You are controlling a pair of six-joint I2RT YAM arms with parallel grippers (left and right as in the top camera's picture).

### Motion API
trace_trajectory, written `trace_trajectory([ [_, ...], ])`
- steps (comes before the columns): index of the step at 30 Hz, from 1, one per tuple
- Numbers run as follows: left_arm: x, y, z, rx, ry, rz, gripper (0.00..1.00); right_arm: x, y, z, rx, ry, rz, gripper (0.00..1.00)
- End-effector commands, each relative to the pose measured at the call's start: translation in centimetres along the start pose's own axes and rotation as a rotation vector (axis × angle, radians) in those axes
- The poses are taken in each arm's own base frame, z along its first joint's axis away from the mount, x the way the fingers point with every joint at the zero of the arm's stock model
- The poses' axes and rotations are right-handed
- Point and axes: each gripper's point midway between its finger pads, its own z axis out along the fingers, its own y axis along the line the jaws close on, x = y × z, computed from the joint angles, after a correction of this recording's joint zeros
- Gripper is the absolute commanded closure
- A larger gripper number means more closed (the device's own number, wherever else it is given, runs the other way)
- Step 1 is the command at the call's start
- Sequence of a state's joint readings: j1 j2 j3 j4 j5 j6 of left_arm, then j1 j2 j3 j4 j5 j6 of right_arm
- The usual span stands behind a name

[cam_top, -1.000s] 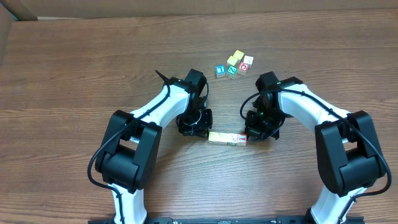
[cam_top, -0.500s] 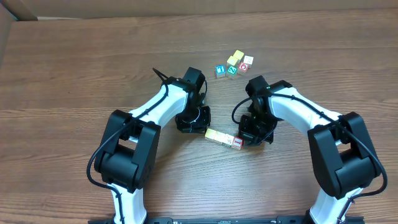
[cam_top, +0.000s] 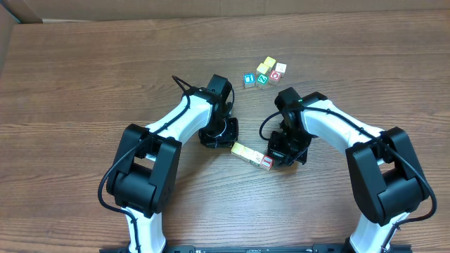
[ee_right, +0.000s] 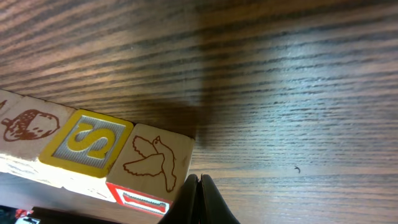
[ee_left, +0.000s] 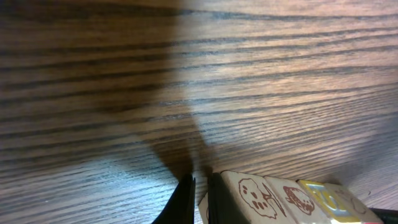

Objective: Flip 4 blocks

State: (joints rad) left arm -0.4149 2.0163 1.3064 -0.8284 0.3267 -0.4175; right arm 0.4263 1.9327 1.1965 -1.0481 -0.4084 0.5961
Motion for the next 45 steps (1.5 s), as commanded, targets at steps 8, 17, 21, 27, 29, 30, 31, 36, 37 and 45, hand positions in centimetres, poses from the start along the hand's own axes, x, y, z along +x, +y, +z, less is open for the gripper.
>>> trace_trajectory([
  [8,0.8,-1.1,0.7,0.076,0.048,0.019,0.96,2.4,3.4,0.6,-0.054,0.018,-0.046,0.96],
  [17,0.1,-0.3,0.3,0.084,0.034,0.0,0.96,3.7,5.3,1.7,-0.055,0.01,-0.063,0.96],
  [21,0.0,-0.1,0.3,0.074,0.028,0.006,0.96,4.2,5.8,2.2,-0.048,0.003,-0.079,0.96],
  [27,-1.1,1.2,-0.5,0.035,-0.001,-0.011,0.96,3.1,4.7,1.9,0.004,-0.047,-0.069,0.96],
  [29,-1.8,1.6,-1.2,0.02,-0.015,-0.004,0.96,2.6,4.7,1.5,-0.006,-0.053,-0.059,0.96],
  [30,-2.1,1.7,-1.6,0.015,-0.022,-0.001,0.96,2.4,4.7,1.3,-0.008,-0.056,-0.053,0.96],
  [31,-2.4,1.7,-2.0,0.015,-0.028,0.006,0.96,2.1,4.7,1.0,-0.015,-0.06,-0.065,0.96],
  [36,-3.7,1.4,-3.2,0.024,-0.064,0.019,0.96,0.5,5.4,-0.3,-0.056,-0.103,-0.132,0.96],
  [37,-3.8,1.4,-3.2,0.024,-0.067,0.02,0.96,0.3,5.6,-0.3,-0.062,-0.109,-0.133,0.96],
  [45,-2.9,1.6,-3.0,0.012,-0.034,-0.002,0.96,0.2,6.0,-0.2,-0.071,-0.118,-0.149,0.96],
])
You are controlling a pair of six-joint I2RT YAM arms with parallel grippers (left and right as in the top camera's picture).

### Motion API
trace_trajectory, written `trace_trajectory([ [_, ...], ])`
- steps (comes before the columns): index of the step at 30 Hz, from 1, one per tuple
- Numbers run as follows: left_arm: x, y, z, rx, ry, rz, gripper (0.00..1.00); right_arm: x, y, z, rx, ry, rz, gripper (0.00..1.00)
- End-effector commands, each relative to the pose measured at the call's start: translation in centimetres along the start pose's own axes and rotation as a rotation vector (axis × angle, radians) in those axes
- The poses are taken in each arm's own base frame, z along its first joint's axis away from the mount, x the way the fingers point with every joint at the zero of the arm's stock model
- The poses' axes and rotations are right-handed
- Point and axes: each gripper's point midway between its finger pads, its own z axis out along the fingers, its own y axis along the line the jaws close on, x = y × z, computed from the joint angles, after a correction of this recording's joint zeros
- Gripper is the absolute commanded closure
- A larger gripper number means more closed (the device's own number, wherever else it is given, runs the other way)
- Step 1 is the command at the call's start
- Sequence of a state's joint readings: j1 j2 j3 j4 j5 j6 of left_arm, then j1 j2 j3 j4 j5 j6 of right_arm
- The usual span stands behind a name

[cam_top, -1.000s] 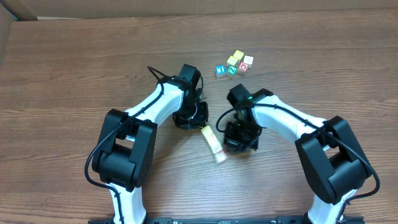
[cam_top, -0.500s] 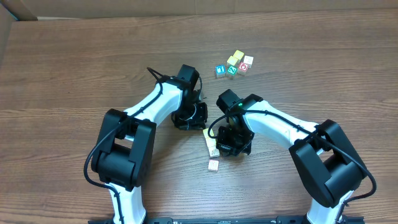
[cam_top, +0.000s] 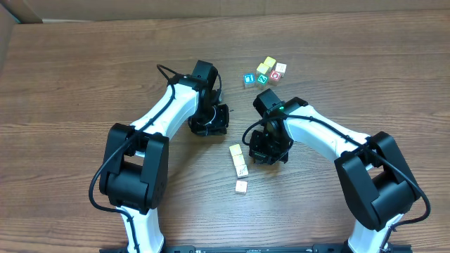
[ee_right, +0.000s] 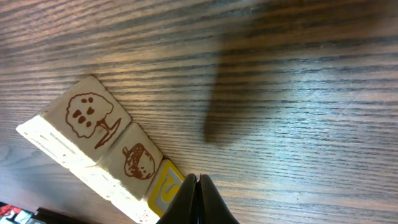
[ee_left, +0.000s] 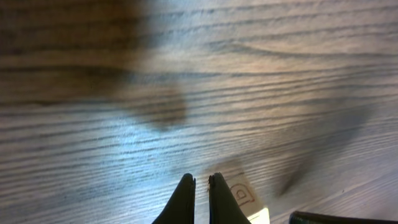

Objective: Flip 4 blocks

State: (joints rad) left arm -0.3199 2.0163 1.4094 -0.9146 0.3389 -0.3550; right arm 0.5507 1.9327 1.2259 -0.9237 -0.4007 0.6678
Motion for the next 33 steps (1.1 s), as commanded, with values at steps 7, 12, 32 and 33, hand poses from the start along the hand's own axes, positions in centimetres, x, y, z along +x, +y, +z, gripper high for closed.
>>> trace_trajectory([
  [7,-0.1,-0.5,0.7,-0.031,-0.006,0.049,0.96,0.2,2.7,-0.6,-0.04,-0.051,-0.089,0.96],
  [12,0.0,-0.9,0.8,-0.031,-0.005,0.061,0.96,0.6,2.9,-0.4,-0.037,-0.047,-0.099,0.96],
  [32,-0.3,0.1,0.8,-0.09,-0.023,0.058,0.96,1.0,0.9,-5.8,0.044,-0.079,-0.228,0.96],
  [33,-0.4,0.2,0.8,-0.09,-0.025,0.05,0.96,1.6,1.0,-5.7,0.054,-0.065,-0.256,0.96],
])
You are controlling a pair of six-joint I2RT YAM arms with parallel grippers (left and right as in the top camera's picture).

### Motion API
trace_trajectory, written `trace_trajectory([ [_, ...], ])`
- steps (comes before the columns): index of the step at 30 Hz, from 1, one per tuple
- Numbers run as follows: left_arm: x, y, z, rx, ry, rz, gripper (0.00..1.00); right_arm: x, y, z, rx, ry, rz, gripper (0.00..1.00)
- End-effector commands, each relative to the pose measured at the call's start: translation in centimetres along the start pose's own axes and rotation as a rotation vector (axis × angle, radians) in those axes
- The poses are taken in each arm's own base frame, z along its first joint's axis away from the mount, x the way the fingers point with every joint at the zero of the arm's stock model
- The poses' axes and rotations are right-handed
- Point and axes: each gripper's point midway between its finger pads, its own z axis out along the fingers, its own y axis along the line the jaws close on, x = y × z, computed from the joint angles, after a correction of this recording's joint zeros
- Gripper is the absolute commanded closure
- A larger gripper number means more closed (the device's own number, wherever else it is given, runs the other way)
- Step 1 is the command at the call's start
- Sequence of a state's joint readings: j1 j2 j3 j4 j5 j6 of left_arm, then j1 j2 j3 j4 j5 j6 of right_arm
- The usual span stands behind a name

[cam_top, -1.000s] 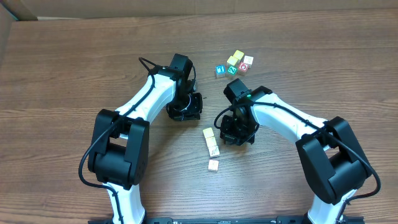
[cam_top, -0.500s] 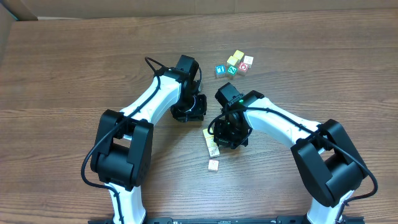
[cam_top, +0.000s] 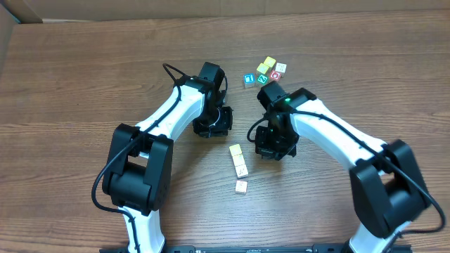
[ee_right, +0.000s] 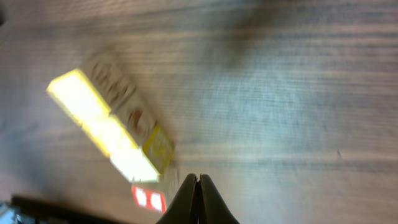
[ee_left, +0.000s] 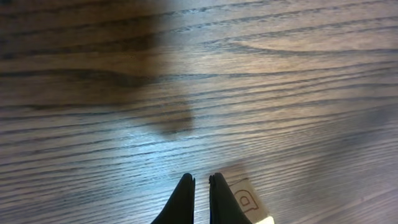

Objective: Flip 4 blocks

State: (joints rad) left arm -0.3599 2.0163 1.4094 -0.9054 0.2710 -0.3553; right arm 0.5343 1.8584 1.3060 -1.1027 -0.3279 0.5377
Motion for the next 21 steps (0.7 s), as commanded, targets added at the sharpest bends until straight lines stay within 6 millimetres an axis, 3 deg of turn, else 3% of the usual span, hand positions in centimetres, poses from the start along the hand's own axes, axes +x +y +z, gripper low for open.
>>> trace_trajectory([
  [1,-0.5,0.4,0.3,-0.027,-0.007,0.002,0.96,1.3,1.8,-1.4,-0.005,-0.027,-0.168,0.96],
  [8,-0.9,0.3,0.4,-0.018,-0.024,-0.024,0.96,5.4,6.2,0.8,0.002,-0.014,-0.326,0.96],
  [14,-0.5,0.8,1.6,-0.027,0.015,-0.036,0.96,7.6,9.2,2.0,-0.028,-0.031,-0.397,0.96],
  [21,-0.3,1.5,2.7,-0.029,0.049,-0.057,0.96,8.2,9.9,2.9,0.057,-0.122,-0.484,0.96],
])
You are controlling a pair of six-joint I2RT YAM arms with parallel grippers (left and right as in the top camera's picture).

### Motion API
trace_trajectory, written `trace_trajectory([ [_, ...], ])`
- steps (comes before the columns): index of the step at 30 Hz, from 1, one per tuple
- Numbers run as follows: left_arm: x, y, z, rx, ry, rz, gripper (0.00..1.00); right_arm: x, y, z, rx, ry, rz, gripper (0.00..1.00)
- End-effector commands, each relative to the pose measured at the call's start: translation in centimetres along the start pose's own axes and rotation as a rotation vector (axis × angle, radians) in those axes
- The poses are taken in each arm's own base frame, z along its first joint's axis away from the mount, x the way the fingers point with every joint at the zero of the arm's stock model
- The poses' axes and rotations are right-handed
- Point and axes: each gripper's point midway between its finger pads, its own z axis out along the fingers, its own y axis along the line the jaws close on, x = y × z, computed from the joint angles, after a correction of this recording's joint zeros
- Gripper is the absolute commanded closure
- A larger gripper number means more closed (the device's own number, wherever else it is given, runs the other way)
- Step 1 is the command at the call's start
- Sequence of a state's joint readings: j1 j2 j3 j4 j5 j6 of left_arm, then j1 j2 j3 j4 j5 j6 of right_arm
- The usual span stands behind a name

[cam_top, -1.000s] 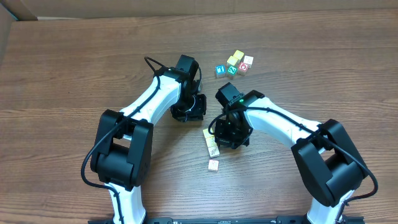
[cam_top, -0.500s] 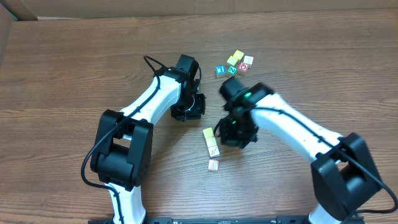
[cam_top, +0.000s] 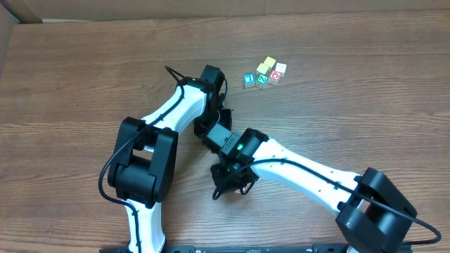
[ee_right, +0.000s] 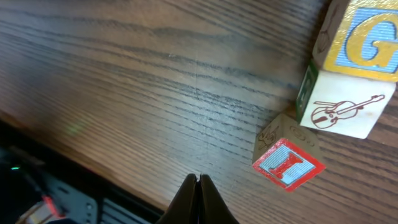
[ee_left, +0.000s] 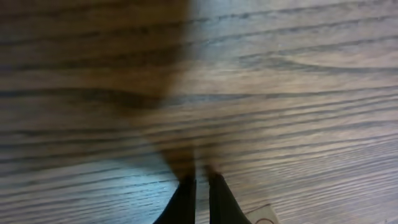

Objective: Flip 4 blocks

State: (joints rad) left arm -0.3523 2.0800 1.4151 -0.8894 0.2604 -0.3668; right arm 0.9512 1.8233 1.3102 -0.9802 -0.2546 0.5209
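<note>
In the right wrist view a lone block with a red letter I [ee_right: 288, 163] lies on the wood. Just beyond it is a block with a violin drawing [ee_right: 345, 112], and beside that a blue and yellow G face [ee_right: 367, 43]. My right gripper [ee_right: 199, 182] is shut and empty, a little to the left of the I block. In the overhead view the right arm [cam_top: 281, 165] covers these blocks. My left gripper [ee_left: 200, 182] is shut low over the wood, with a block's corner [ee_left: 264, 214] just to its right.
A cluster of several coloured letter blocks [cam_top: 264, 72] sits at the far right of the wooden table [cam_top: 70, 105]. The two arms cross close together near the table's middle, my right gripper [cam_top: 226, 188] in front of my left gripper [cam_top: 213, 133].
My right gripper was to the right of the row of blocks and is now on the near left of it, its arm lying over the blocks. The left gripper shifted slightly nearer.
Both shut grippers first stood at the two ends of a slanted row of blocks. Then the row lay turned lengthwise with one block apart in front, both grippers drawn back. Now the right arm reaches across it, beside the lone I block.
</note>
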Motion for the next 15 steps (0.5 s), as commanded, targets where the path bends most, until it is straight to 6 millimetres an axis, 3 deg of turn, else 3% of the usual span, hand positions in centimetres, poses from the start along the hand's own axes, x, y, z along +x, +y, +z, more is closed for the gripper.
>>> trace_trajectory([
  [1,-0.1,0.4,0.7,-0.005,0.018,-0.027,0.96,-0.4,0.4,-0.5,0.053,-0.064,-0.015,0.96],
  [5,-0.1,0.5,0.7,-0.005,0.018,-0.028,0.96,0.9,0.4,0.3,0.077,-0.041,0.056,0.96],
  [10,-0.3,0.4,0.7,-0.002,0.012,-0.026,0.96,2.9,-2.2,1.8,0.163,0.0,0.227,0.96],
  [15,-0.9,0.1,0.7,0.008,-0.015,-0.019,0.96,3.7,-3.6,2.5,0.191,0.013,0.326,0.96],
])
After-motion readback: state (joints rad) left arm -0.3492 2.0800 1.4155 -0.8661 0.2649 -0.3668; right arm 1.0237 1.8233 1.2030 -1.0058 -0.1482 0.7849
